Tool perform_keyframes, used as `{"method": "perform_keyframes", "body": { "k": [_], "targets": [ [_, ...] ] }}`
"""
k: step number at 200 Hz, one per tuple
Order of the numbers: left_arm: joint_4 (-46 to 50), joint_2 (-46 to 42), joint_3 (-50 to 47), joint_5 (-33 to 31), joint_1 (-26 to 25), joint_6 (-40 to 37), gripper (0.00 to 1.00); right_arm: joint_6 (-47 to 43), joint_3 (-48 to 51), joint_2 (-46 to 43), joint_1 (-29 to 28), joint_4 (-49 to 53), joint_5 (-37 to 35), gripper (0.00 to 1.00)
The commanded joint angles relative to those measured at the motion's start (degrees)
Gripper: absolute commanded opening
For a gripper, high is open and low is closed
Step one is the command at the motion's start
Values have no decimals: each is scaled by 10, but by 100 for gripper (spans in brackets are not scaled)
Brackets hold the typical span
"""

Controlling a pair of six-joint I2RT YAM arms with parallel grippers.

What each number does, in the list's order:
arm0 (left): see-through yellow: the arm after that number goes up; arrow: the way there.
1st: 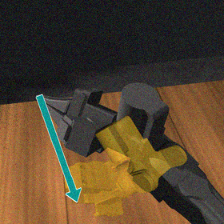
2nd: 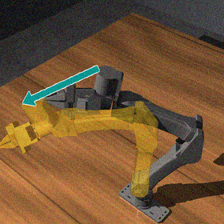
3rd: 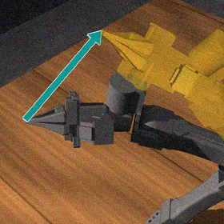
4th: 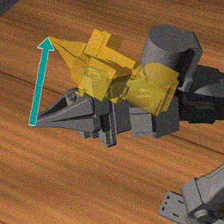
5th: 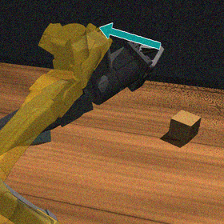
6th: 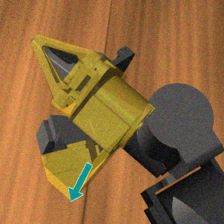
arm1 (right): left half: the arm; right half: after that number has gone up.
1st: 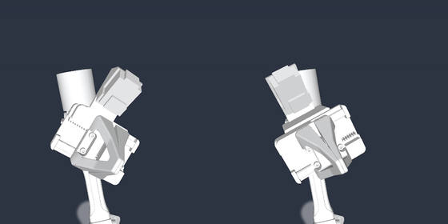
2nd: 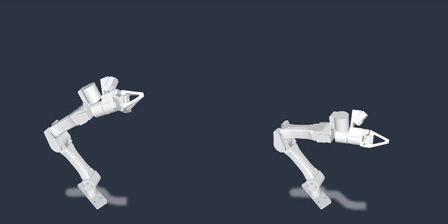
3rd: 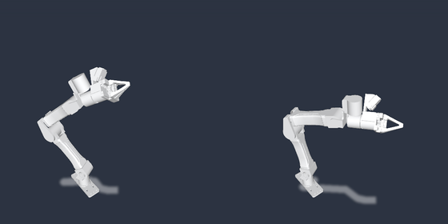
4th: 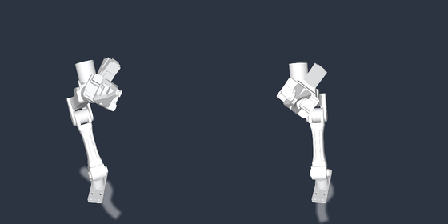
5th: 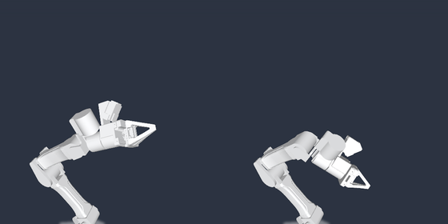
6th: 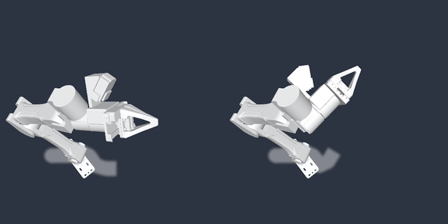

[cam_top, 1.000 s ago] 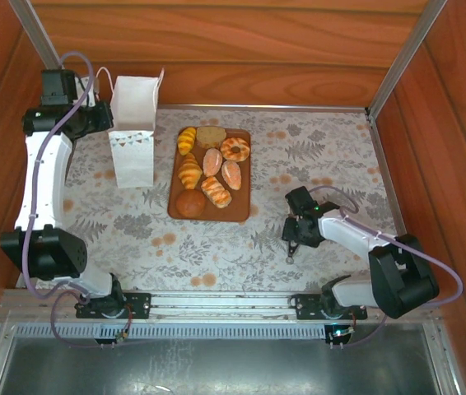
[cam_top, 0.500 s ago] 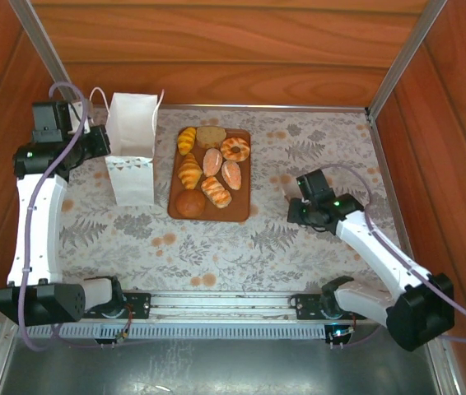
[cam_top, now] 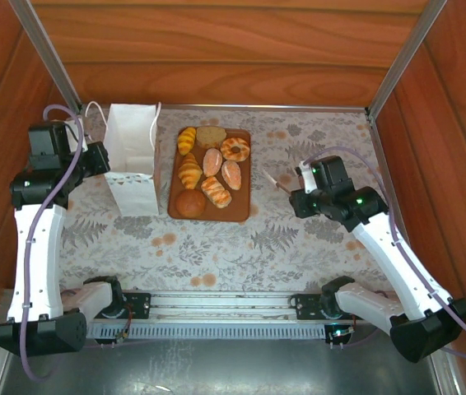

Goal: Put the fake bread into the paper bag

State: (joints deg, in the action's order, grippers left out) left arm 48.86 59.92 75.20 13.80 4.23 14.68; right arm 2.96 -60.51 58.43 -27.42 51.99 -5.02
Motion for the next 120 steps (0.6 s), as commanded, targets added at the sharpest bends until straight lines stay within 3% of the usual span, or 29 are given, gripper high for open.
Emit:
{"method": "perform_keyframes", "body": {
  "k": [1, 36, 120],
  "targets": [
    [-4, -12, -12, -3, -2, 14, 0, -108, -11, -5, -4, -6, 69, 53],
    [-4, -21, -24, -4, -2, 25, 0, -96, -26, 35, -4, -40, 67, 53],
    [-4, -40, -36, -4, -1, 31, 0, 32, -66, 193, -4, -132, 167, 52]
  ]
}}
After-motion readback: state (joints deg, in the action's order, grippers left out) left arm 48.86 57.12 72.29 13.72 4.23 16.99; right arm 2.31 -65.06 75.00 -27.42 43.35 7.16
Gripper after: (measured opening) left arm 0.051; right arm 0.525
